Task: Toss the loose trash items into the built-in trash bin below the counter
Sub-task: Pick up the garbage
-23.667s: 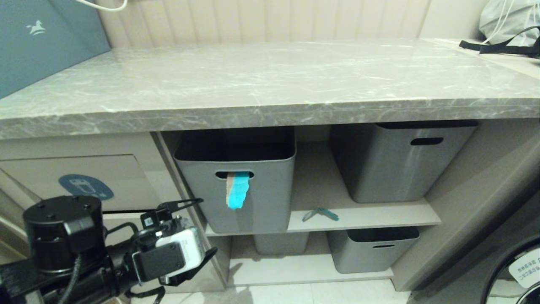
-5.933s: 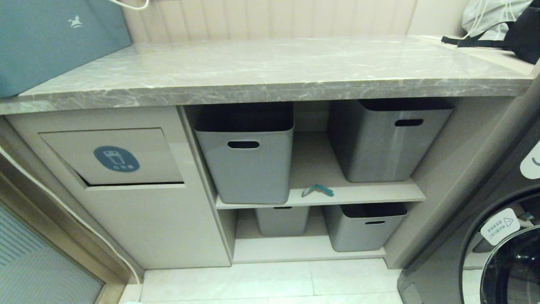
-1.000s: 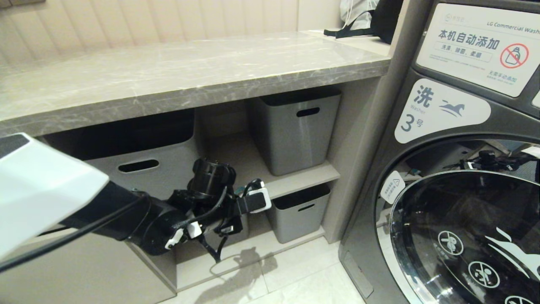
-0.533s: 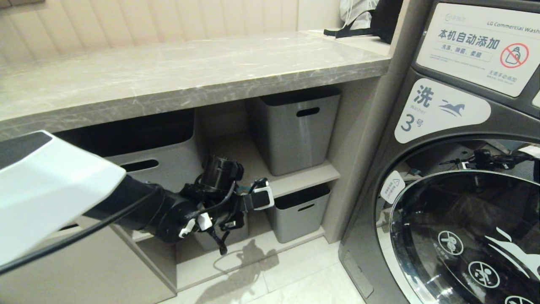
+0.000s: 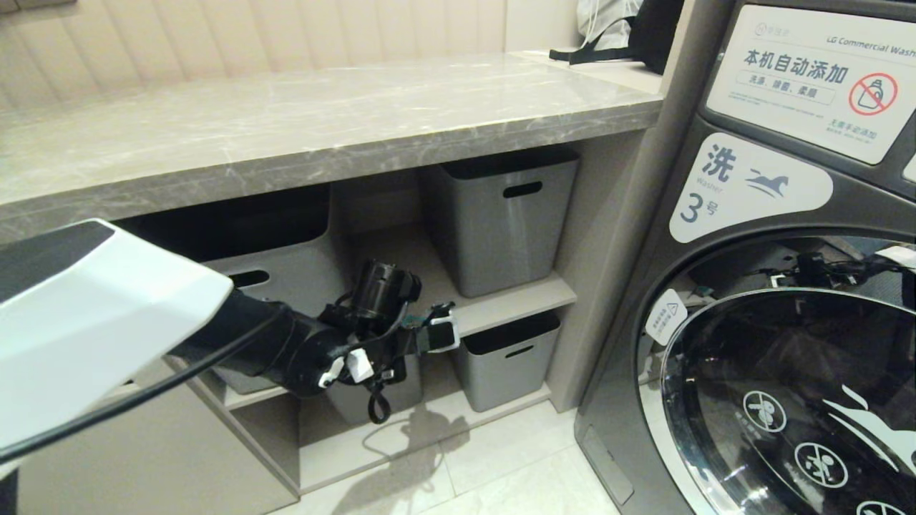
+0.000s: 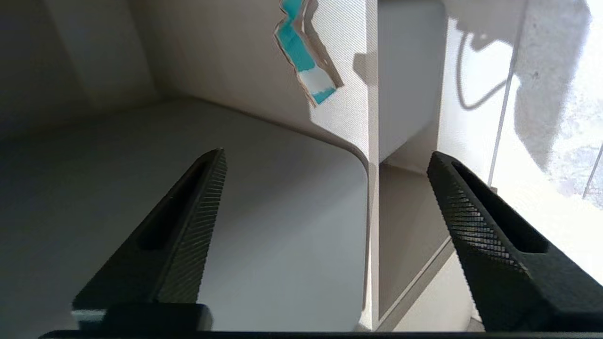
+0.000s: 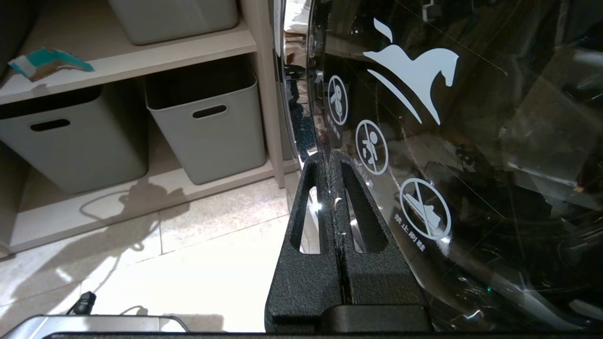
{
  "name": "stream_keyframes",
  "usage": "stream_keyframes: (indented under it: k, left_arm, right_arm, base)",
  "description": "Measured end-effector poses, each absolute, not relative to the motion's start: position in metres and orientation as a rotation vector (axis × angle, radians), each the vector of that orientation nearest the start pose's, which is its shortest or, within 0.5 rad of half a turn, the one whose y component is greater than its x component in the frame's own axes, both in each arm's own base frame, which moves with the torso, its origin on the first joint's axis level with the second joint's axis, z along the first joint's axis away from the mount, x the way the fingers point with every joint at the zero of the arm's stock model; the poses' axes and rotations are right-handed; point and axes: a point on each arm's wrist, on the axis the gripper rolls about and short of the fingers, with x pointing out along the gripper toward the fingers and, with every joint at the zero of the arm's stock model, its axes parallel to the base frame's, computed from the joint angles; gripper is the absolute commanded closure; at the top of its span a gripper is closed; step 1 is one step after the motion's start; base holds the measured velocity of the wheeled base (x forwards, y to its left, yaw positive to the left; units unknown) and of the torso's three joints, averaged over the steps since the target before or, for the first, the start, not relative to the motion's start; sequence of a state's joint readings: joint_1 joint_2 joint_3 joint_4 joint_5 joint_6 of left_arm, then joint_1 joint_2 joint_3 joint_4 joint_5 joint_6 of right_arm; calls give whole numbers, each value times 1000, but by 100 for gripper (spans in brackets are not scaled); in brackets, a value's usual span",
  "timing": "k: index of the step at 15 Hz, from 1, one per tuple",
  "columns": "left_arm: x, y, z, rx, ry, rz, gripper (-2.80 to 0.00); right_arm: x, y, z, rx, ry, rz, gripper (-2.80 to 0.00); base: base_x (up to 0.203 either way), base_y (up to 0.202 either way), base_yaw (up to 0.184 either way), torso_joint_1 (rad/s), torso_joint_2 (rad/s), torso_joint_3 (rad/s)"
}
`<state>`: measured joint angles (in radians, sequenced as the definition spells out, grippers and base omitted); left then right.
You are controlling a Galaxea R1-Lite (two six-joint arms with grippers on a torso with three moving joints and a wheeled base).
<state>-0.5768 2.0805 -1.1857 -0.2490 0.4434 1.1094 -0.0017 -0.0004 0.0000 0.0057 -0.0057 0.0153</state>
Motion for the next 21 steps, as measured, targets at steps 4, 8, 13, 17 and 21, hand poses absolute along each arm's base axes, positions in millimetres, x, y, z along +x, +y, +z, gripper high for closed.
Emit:
stream_keyframes:
  k: [4,8,13,17,21]
  left_arm:
    - [348,-214,115,1396,462,-446,-280]
    - [356,-219,107,1411,498,-424,-280]
    - [364,-223,103,1410,536,-382,-280]
    - [376,-227,105,1400,537,-349,-280]
    - [389,-227,99,1392,543,-324,-280]
  right_arm:
    - [-23,0,75,15,5,-7,0]
    - [-23,0,75,15,5,-8,0]
    - [-23,0,75,15,5,-8,0]
    - [-23,0,75,15,5,-7,0]
    - [-23,0,75,15,5,-8,0]
  base:
    - [0,0,0,0,0,0]
    - [0,0,0,0,0,0]
    - [0,0,0,0,0,0]
    - [0,0,0,0,0,0]
    - [0,0,0,0,0,0]
